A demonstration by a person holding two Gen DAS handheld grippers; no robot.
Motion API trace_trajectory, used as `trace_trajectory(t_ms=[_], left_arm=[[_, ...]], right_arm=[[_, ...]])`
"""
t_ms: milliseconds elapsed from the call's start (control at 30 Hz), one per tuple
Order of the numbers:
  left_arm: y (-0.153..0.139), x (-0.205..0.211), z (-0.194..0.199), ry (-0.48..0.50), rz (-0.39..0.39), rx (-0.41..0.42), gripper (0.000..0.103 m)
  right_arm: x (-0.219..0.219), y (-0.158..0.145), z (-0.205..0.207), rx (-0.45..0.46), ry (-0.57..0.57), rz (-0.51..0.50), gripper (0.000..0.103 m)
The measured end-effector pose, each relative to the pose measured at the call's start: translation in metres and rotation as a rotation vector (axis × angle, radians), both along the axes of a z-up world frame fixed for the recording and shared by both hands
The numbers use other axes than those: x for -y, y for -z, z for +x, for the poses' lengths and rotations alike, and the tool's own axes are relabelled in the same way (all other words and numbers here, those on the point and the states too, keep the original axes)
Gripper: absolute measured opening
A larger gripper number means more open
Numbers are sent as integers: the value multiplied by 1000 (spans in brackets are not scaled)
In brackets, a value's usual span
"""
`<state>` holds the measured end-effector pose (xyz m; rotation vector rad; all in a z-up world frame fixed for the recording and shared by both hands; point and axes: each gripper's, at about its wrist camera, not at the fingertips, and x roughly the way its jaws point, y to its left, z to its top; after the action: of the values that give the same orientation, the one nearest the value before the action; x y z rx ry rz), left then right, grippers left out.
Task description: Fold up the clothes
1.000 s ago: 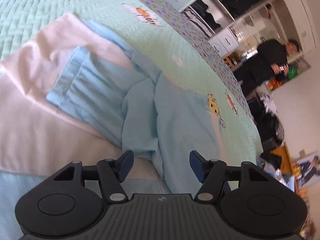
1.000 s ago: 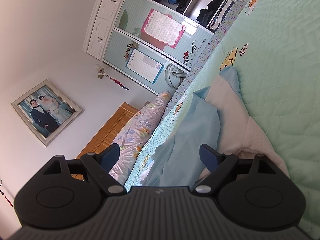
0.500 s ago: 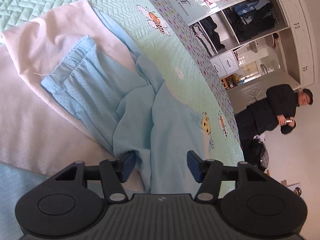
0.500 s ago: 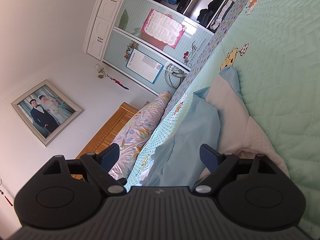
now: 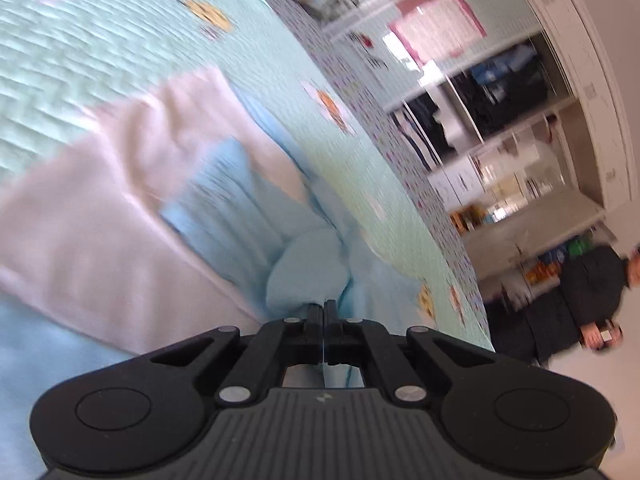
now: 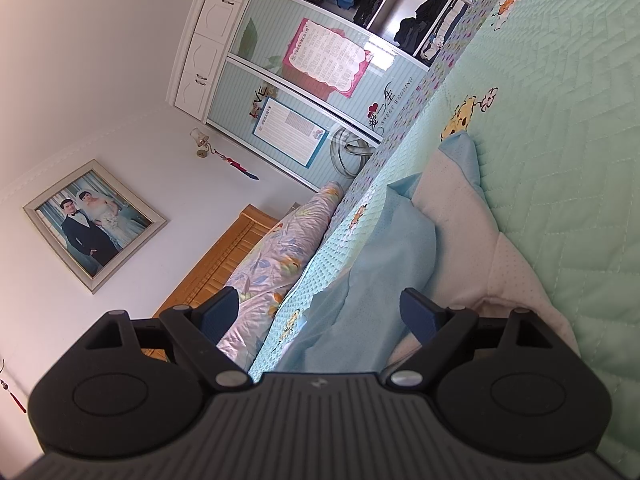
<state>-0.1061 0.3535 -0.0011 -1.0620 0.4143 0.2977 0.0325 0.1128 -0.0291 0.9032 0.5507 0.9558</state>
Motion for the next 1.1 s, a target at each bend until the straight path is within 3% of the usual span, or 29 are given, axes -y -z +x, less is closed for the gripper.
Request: trace_trajectory(t_ms=[100, 233, 333, 400, 500, 600, 733, 833, 1000, 1100], left_arm=[[11, -9, -3, 38, -51, -25, 0], [20, 3, 9, 102, -51, -99, 0], [26, 2, 7, 88, -60, -125, 0], [21, 0, -1, 63, -46, -119, 8], [11, -7, -19, 0, -24, -99, 18], [-6, -9, -33, -44, 15, -50, 18], [-23, -3, -15, 42, 41, 53, 28], [-14, 0, 13, 102, 13, 85, 28], [22, -2, 35, 55, -46, 121, 28], [36, -5, 40, 82, -64, 145, 32]], right_arm=[[0, 0, 0, 1, 0, -2, 88], [1, 0, 0, 2, 0, -4, 88], [1, -1, 0, 2, -1, -4, 88], [1, -1, 0, 0, -3, -2, 88], [2, -2, 0, -4, -9, 20, 89], [5, -3, 0, -12, -16, 52, 94], [1, -11, 3, -35, -21, 20, 96], [-7, -20, 10, -82, -35, -47, 96], [-21, -28, 24, -200, -67, -84, 98], [-33, -36, 25, -203, -70, -129, 103]])
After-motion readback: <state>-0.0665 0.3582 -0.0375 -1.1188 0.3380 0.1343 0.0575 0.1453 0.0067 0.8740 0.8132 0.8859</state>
